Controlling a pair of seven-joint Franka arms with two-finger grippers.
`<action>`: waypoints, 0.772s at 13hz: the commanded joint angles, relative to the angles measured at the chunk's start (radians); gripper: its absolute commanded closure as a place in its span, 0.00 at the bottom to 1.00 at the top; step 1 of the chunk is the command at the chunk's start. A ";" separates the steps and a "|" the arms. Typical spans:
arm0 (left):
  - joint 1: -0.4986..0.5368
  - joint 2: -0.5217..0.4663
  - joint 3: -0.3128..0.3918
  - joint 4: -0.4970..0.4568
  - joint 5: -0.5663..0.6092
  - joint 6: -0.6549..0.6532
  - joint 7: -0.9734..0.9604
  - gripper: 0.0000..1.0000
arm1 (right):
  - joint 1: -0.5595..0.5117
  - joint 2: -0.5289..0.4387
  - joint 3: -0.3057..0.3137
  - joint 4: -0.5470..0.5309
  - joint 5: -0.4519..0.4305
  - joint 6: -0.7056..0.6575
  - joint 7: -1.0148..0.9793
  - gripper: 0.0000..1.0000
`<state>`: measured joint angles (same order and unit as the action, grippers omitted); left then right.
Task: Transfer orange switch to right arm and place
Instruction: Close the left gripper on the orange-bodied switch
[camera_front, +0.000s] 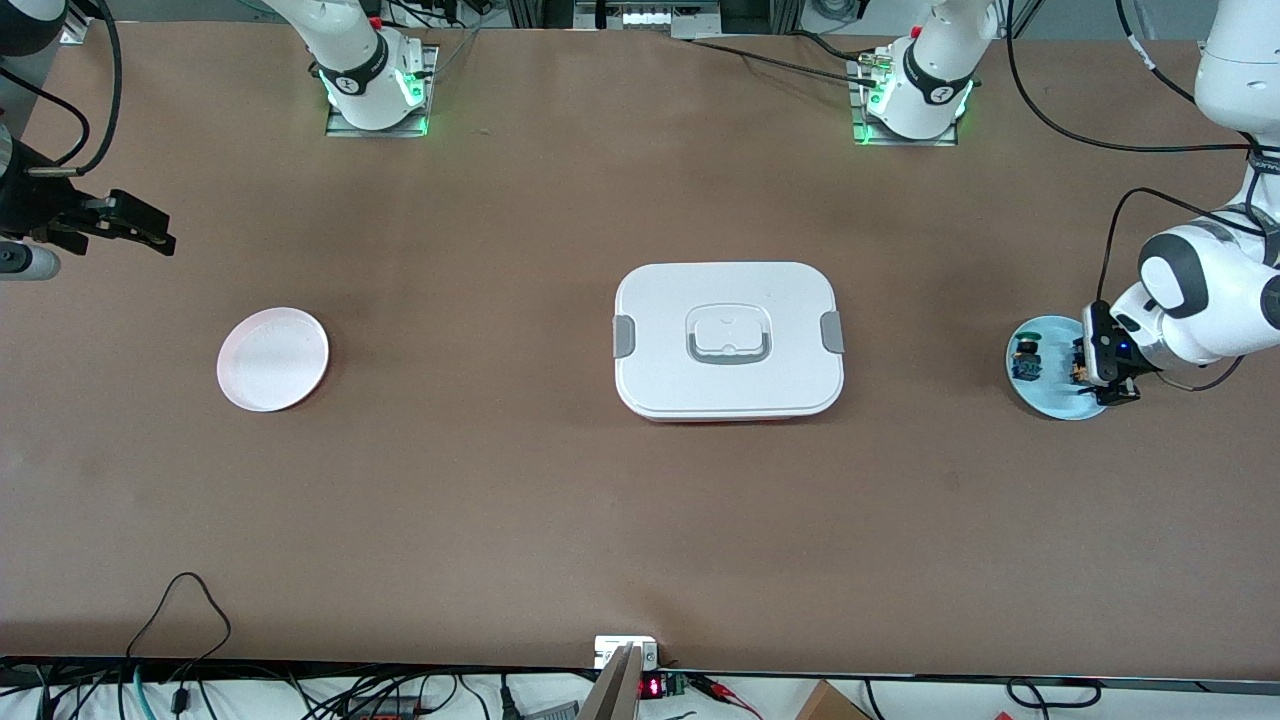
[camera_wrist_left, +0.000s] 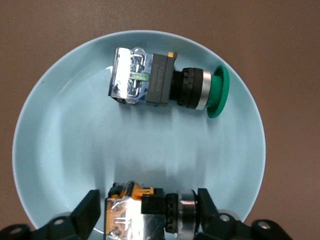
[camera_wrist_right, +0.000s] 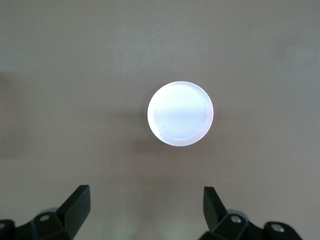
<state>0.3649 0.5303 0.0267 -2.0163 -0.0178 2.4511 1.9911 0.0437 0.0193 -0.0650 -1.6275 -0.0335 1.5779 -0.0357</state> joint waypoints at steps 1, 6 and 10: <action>0.012 0.008 -0.013 0.014 -0.025 0.008 0.076 0.46 | -0.002 -0.002 0.005 0.012 0.007 -0.018 0.002 0.00; 0.014 0.008 -0.013 0.022 -0.031 0.000 0.091 1.00 | -0.001 -0.002 0.007 0.014 0.007 -0.018 0.002 0.00; 0.017 0.004 -0.013 0.103 -0.065 -0.146 0.092 1.00 | -0.001 -0.002 0.007 0.014 0.007 -0.018 0.002 0.00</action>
<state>0.3670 0.5317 0.0242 -1.9790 -0.0422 2.4013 2.0409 0.0442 0.0193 -0.0634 -1.6275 -0.0335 1.5779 -0.0357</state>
